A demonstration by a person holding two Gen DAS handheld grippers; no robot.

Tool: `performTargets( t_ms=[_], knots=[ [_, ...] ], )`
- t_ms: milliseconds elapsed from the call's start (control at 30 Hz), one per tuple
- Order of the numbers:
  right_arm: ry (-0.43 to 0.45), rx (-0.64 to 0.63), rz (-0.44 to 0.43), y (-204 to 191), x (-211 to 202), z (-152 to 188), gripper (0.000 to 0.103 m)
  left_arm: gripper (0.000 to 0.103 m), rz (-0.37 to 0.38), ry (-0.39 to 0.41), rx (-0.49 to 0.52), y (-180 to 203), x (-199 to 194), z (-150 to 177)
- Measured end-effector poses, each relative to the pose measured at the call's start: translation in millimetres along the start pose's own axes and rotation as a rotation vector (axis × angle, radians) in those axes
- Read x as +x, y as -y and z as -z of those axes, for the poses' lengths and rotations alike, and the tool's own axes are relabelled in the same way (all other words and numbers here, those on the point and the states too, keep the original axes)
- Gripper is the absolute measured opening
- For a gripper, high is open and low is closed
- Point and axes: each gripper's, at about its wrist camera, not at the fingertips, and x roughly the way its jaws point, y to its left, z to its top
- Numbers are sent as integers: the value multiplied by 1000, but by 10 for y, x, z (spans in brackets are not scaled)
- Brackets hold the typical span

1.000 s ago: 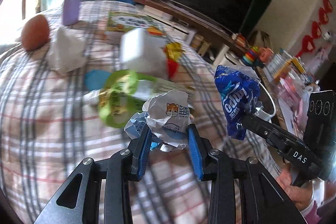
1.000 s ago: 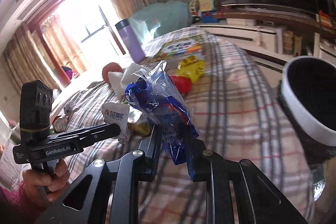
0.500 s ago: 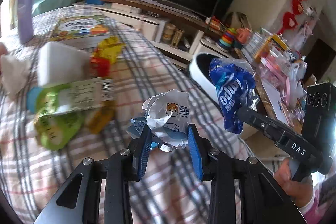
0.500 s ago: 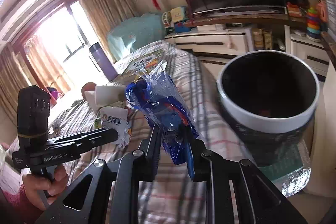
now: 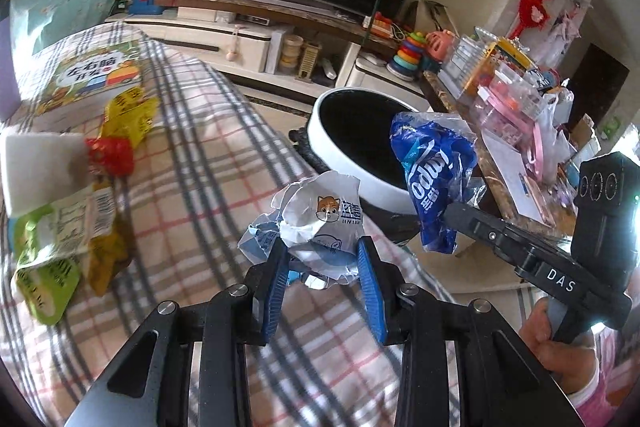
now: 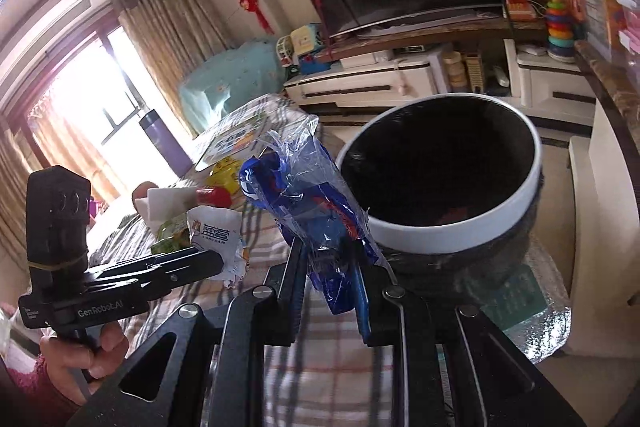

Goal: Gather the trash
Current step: 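Carry the white wrapper and blue bag over the bin opening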

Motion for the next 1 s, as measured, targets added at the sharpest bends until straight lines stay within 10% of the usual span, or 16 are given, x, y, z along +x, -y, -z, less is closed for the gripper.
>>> performTargets(
  t_ms=[1000],
  knots=[
    [26,34,86,416,-73,-243,20,34,39,-14,48,347,492,-390]
  ],
)
